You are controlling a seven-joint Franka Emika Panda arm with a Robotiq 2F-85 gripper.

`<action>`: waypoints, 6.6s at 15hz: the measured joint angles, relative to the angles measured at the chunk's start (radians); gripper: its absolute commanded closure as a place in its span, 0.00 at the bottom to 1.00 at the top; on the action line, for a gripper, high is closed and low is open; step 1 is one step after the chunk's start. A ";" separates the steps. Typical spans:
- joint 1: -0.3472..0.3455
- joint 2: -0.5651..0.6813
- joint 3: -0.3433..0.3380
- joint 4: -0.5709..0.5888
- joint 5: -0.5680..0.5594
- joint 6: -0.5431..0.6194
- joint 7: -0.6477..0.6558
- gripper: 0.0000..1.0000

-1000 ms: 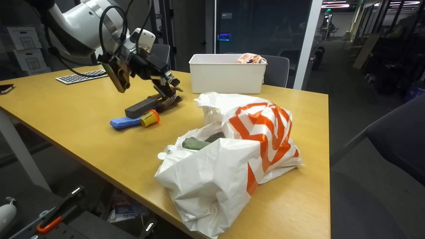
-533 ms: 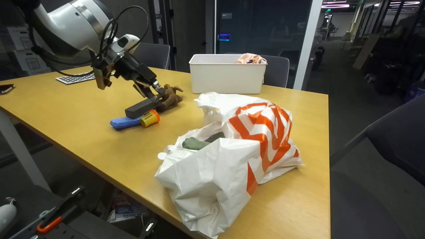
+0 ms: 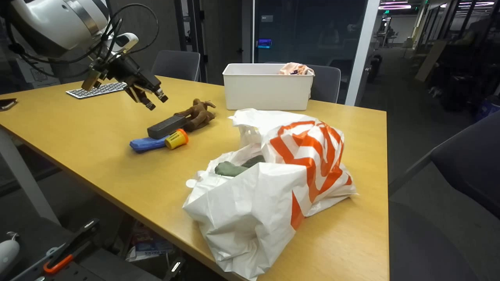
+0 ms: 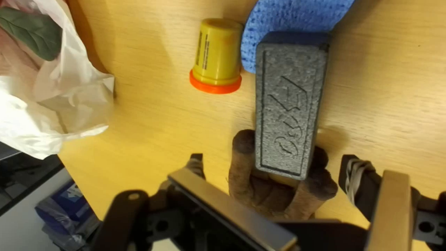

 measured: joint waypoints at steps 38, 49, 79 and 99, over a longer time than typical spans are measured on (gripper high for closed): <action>-0.198 -0.030 -0.254 -0.288 -0.082 -0.296 0.261 0.69; -0.342 -0.038 -0.301 -0.283 0.157 0.273 0.207 0.69; -0.412 -0.353 -0.363 -0.589 -0.342 0.527 1.118 0.01; -0.196 -0.562 -0.052 -0.608 -0.133 0.442 0.829 0.00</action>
